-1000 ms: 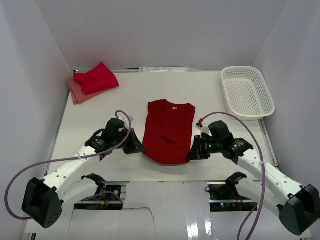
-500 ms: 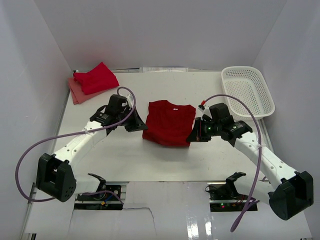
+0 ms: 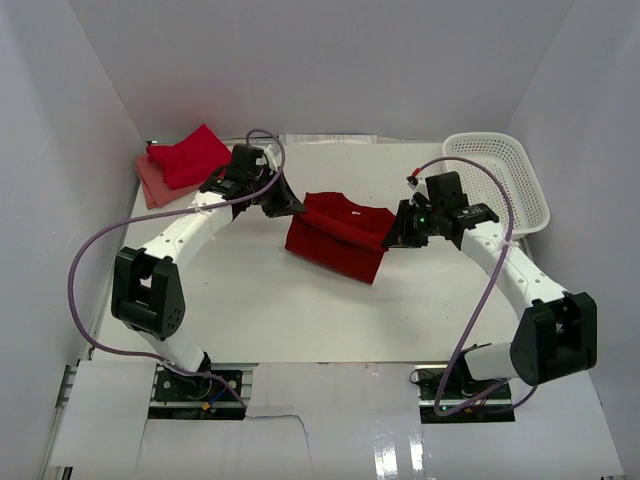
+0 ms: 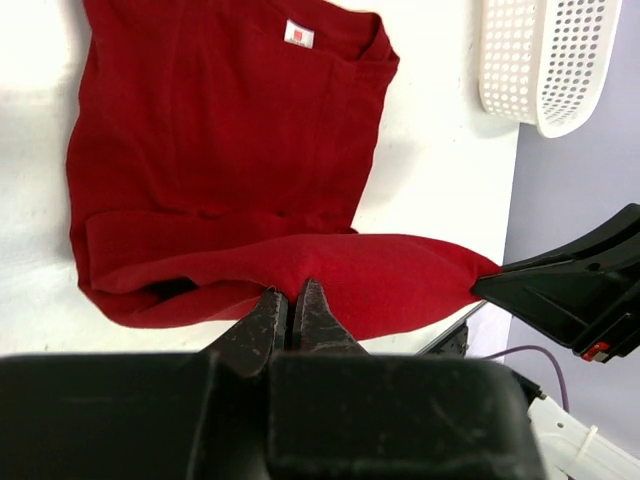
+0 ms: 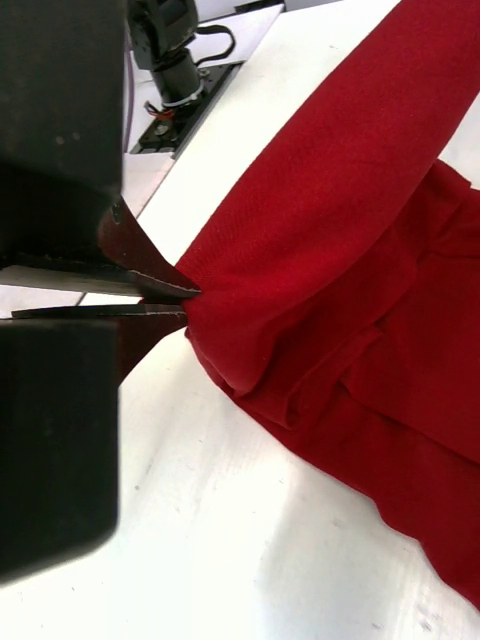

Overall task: Fold and stack the t-shirts
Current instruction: Fold the long partially folded tshirt into a neat square

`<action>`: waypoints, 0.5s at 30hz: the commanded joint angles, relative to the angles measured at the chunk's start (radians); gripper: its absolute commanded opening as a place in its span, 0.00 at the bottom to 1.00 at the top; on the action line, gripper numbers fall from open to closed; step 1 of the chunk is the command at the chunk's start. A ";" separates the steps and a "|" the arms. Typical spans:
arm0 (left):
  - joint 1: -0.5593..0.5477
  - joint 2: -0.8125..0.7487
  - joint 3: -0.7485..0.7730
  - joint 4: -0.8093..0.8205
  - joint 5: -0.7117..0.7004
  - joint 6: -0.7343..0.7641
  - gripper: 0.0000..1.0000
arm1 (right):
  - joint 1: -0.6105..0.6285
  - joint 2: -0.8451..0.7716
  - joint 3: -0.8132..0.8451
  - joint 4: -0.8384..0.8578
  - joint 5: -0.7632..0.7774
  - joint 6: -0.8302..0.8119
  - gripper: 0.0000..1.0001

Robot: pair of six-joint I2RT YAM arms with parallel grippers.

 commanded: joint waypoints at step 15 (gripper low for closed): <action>0.008 0.350 0.458 -0.015 0.039 0.004 0.00 | -0.124 0.251 0.282 0.000 -0.004 -0.079 0.08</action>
